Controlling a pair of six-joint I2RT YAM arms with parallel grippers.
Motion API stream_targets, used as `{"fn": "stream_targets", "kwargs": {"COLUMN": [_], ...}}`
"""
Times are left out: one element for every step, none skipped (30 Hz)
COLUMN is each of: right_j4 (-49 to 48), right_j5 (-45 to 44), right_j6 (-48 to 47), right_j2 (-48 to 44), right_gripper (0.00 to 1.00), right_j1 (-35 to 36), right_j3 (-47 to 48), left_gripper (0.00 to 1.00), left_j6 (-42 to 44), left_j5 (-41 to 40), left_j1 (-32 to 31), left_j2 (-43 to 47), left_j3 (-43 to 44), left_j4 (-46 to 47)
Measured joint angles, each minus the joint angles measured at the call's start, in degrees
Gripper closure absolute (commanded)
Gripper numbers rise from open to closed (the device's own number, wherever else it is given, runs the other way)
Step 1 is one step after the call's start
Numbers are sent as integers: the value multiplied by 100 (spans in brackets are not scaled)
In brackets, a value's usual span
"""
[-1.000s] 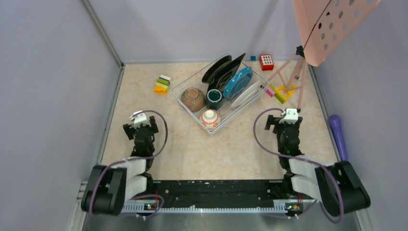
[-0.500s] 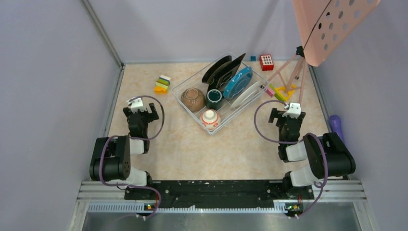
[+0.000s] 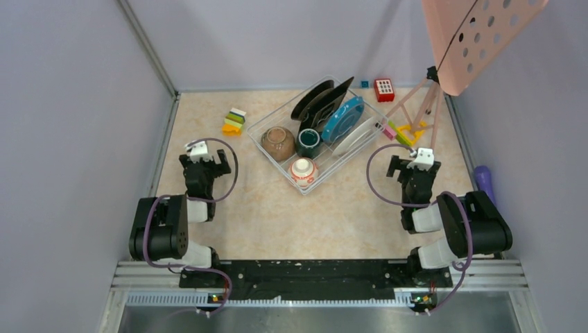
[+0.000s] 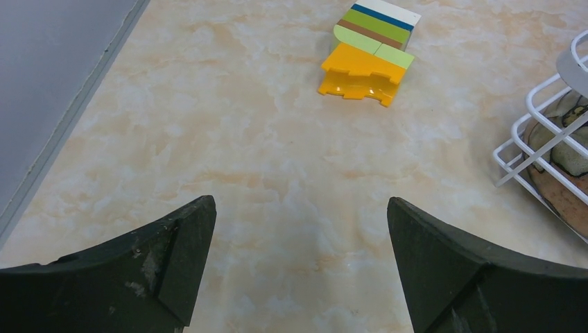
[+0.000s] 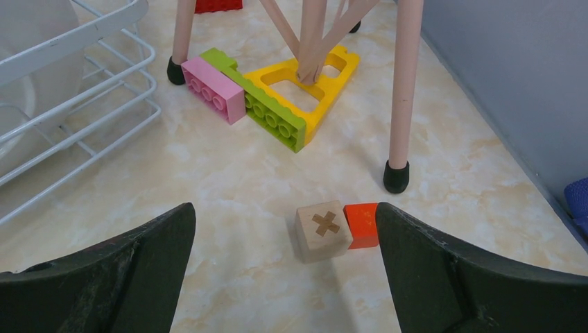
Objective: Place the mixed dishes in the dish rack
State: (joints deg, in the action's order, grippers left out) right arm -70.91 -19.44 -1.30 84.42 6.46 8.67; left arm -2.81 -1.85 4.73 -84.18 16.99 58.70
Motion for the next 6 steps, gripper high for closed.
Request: {"fn": "stream_targets", "kwargs": {"right_j4": [2,2,2,2,2,2], "right_j5": [0,0,0,0,0,0], "right_j6": [2,2,2,2,0,2], "right_j2": [0,0,0,0,0,0], "right_gripper": [1,1,1,1,1,1], "right_j1": [0,0,0,0,0,0], "right_j3": [0,0,0,0,0,0], "left_gripper": [2,2,2,2,2,2], "left_j6": [0,0,0,0,0,0], "left_j5": [4,11,15,15,15,15], "left_j1": [0,0,0,0,0,0], "left_j2": [0,0,0,0,0,0], "left_j3": [0,0,0,0,0,0], "left_j4": [0,-2,0,-2,-2,-2]}}
